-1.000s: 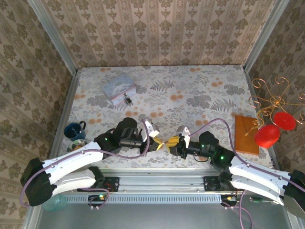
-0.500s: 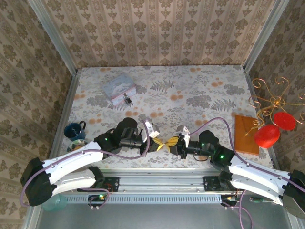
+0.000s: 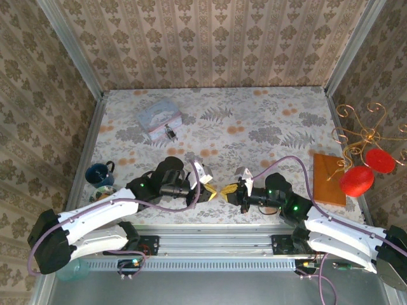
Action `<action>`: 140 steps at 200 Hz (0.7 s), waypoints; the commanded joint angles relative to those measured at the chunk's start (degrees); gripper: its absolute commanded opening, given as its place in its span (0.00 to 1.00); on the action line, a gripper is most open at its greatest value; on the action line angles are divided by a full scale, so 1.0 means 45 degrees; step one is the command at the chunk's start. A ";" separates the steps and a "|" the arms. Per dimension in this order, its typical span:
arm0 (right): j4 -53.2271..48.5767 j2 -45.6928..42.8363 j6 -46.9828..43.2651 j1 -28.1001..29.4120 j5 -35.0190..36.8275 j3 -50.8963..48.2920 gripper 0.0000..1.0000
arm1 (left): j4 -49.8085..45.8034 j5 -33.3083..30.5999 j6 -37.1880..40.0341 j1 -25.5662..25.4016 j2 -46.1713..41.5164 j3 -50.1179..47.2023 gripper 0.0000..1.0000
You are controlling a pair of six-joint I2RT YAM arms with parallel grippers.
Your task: Unlock the padlock with the key
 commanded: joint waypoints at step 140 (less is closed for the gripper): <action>0.0608 -0.0143 0.3633 -0.0470 0.3806 -0.0004 0.00 | 0.0633 -0.5538 -0.4614 0.4921 -0.2962 -0.1863 0.52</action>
